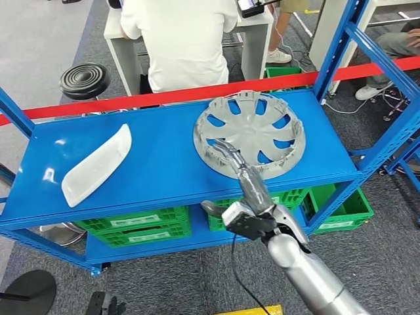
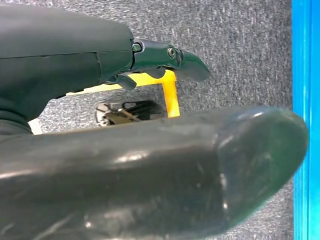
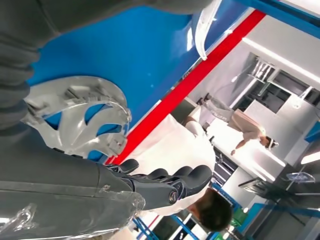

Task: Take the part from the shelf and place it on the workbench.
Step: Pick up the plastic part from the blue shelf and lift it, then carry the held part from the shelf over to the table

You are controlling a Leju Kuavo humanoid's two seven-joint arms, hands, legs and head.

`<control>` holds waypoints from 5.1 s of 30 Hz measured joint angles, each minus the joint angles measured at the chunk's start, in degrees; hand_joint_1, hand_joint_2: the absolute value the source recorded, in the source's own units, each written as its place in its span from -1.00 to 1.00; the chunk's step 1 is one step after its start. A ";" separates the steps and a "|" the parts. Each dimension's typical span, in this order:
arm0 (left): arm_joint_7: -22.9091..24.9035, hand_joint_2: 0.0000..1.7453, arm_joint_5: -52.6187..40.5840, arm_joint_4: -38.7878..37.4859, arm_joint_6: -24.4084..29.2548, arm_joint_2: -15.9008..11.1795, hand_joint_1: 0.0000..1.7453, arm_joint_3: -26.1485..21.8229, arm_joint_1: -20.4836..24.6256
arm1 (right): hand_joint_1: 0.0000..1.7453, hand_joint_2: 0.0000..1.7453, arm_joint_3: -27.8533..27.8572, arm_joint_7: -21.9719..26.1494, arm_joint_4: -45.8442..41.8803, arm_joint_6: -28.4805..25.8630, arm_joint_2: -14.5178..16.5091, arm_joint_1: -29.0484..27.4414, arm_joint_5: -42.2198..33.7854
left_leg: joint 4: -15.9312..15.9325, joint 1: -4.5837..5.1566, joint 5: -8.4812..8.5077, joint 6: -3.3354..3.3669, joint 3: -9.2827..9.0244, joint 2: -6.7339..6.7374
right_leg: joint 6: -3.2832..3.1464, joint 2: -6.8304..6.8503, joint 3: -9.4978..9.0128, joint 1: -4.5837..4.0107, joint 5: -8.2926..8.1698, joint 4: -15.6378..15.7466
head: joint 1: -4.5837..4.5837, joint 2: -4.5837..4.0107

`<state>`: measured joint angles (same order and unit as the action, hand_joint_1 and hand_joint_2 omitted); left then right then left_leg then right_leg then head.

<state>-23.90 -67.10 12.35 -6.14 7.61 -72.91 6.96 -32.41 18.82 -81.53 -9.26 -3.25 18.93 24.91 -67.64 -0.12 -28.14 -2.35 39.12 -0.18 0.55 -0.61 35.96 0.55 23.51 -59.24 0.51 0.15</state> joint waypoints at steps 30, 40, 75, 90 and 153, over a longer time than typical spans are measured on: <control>1.04 -1.00 -0.10 0.00 -0.58 0.02 -1.00 3.17 1.24 | -1.00 1.00 -6.53 -16.35 34.49 -5.81 -0.47 14.06 27.81 | 0.38 -0.29 1.85 -0.16 1.09 -0.27 | 0.37 -0.02 -0.97 0.07 0.46 0.76 | 0.09 0.00; 1.02 -1.00 0.52 0.00 -0.64 -0.10 -1.00 3.80 1.38 | -1.00 1.00 -6.58 -20.63 36.77 -6.25 -0.64 15.12 33.54 | 10.72 -0.58 4.86 2.51 -4.07 0.10 | 2.87 0.02 3.58 -0.17 6.12 -8.85 | 0.95 0.00; 0.14 -1.00 2.39 0.00 -0.61 -0.05 -1.00 4.43 1.33 | 1.00 1.00 -5.35 -26.92 39.67 -3.41 -2.05 16.43 41.54 | 9.78 -0.95 4.10 2.17 -4.41 0.11 | 3.00 0.13 4.18 0.50 4.64 -10.40 | 1.00 0.00; -6.01 -1.00 4.10 -0.02 -3.65 -0.08 -1.00 4.54 0.87 | 1.00 1.00 -4.84 -25.66 38.40 -6.64 -2.35 15.86 40.93 | -1.25 -1.00 0.71 -0.94 1.40 0.09 | 0.80 0.77 -0.89 0.57 0.65 0.23 | 0.46 0.00; -8.80 -1.00 8.45 -0.02 -2.44 -0.66 -1.00 2.23 -2.68 | 1.00 1.00 0.47 7.69 -31.99 24.49 0.78 -17.42 -42.26 | 7.36 -0.62 0.29 0.26 -6.95 -0.55 | 0.80 0.17 0.59 -0.19 0.22 -1.13 | 0.48 0.00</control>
<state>-32.70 -58.65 12.33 -8.58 6.95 -70.68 4.28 -31.95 26.51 -113.52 15.23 -2.47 1.51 -17.35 -60.28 -0.75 -27.86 -2.08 32.18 -0.73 1.35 -0.44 36.55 0.36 23.73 -60.37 0.99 0.15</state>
